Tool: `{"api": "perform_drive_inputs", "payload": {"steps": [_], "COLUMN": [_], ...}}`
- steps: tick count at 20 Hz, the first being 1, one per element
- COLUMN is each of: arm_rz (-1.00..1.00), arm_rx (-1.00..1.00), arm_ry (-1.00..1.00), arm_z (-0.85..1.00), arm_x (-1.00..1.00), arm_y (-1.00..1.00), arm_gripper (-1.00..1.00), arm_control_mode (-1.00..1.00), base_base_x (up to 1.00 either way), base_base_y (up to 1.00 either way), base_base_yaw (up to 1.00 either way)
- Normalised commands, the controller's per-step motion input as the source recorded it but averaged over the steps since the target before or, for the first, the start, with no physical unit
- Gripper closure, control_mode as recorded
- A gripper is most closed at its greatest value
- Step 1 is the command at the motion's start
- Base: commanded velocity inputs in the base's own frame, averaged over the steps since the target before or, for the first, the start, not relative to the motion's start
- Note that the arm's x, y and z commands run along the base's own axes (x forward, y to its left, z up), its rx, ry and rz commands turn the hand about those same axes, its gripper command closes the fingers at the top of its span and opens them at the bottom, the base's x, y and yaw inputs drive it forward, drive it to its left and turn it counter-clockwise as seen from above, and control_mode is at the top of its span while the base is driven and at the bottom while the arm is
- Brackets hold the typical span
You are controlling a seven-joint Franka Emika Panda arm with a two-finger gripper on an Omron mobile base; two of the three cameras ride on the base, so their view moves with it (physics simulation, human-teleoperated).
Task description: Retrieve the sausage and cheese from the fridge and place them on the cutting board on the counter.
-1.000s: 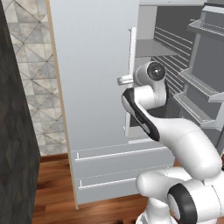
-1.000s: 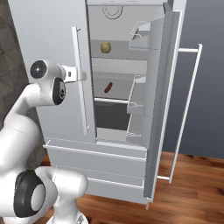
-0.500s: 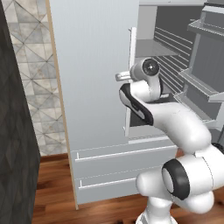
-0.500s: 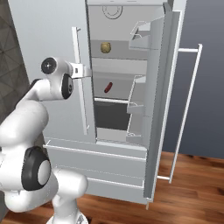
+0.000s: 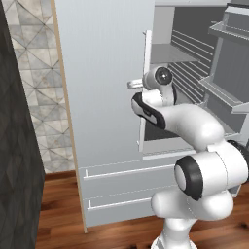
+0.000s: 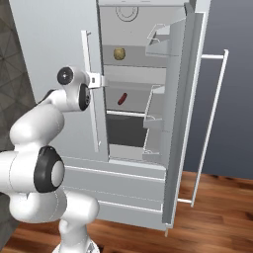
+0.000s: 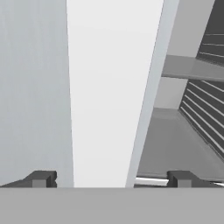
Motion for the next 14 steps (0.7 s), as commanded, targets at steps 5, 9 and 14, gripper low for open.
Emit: {"api": "perform_drive_inputs", "payload": {"steps": [5,9,14], "arm_rz": [-0.01,0.00,0.00], "arm_rx": [0.00,0.00,0.00], "arm_ry": [0.00,0.01,0.00], "arm_z": [-0.06,-0.02,0.00], "arm_x": [0.57,0.41,0.00], "arm_y": [0.00,0.00,0.00], "arm_gripper": [-1.00,1.00,1.00], "arm_control_mode": [-1.00,-1.00,-1.00], "base_base_x": [0.00,0.00,0.00], "base_base_y": [0.00,0.00,0.00], "base_base_yaw": [0.00,0.00,0.00]}}
